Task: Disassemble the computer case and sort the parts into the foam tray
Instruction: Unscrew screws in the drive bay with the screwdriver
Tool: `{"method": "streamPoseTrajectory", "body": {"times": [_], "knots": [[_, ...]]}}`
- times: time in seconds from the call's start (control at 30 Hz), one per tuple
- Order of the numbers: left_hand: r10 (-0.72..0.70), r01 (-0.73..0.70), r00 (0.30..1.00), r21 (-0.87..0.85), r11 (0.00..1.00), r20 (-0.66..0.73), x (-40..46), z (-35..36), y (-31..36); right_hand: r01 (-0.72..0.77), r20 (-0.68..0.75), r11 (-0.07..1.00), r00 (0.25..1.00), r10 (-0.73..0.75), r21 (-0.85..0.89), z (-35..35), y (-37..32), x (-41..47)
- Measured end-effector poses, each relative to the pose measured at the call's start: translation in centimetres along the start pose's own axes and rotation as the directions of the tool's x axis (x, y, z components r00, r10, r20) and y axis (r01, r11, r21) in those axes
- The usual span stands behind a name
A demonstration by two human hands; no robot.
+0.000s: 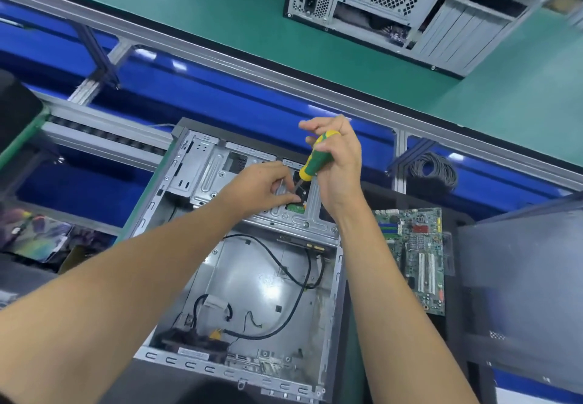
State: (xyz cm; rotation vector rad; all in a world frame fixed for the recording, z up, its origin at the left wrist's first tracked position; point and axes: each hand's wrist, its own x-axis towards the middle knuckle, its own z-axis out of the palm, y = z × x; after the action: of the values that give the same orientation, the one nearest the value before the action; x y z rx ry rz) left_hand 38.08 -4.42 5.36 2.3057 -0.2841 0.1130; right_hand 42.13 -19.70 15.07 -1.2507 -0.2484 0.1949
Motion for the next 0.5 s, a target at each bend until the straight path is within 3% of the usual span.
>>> {"method": "streamPoseTrajectory", "body": {"times": [0.2,0.37,0.5], "knots": [[0.005,-0.005,1.0,0.032,0.999,-0.005,0.0,0.3,-0.5,0.054,0.116,0.996,0.992,-0.045,-0.075,-0.1,0.0,0.3],[0.004,-0.004,1.0,0.042,0.999,0.004,0.1,0.2,-0.3,-0.026,0.047,0.999,0.999,0.025,0.02,1.2,0.4,0.6],[0.002,-0.003,1.0,0.049,0.999,0.008,0.1,0.3,-0.5,0.021,0.045,0.998,0.999,-0.024,0.06,1.3,0.7,0.9]]}}
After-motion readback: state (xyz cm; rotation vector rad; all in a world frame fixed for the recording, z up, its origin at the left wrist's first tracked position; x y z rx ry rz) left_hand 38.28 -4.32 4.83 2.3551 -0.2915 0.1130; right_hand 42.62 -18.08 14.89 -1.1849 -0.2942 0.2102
